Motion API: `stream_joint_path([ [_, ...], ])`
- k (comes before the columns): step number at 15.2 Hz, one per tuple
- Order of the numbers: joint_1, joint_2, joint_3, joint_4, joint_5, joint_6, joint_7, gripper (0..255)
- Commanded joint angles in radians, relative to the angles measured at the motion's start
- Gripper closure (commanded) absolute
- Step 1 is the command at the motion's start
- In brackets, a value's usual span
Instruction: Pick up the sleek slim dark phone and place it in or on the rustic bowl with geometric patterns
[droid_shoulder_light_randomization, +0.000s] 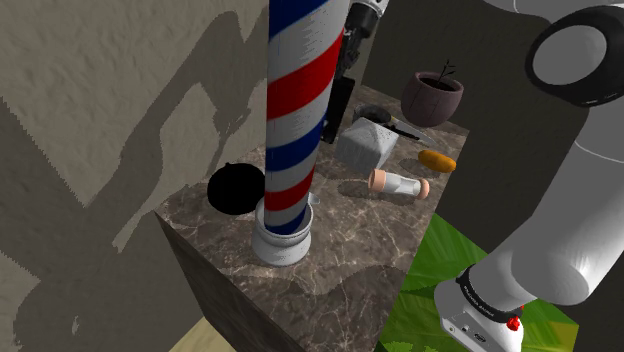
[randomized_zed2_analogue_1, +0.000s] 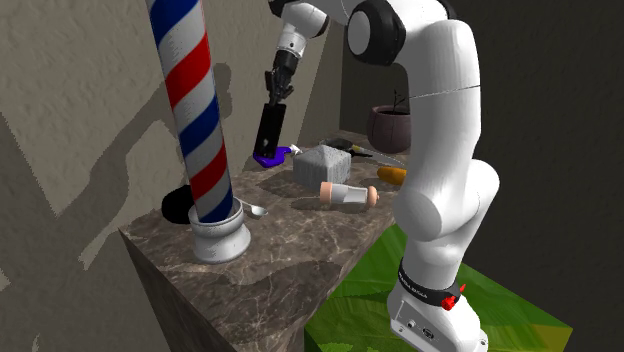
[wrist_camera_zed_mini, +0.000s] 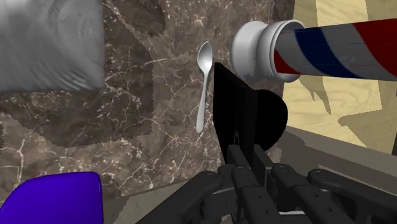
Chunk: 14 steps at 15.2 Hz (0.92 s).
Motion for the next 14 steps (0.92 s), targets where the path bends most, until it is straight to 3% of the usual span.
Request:
stream_joint_path([
  [1, 0.027, -0.012, 0.015, 0.001, 0.005, 0.009, 0.045, 255],
  [8, 0.124, -0.012, 0.072, 0.034, 0.021, 0.057, 0.195, 255],
  [14, 0.204, 0.033, 0.119, 0.126, 0.028, 0.082, 0.329, 255],
])
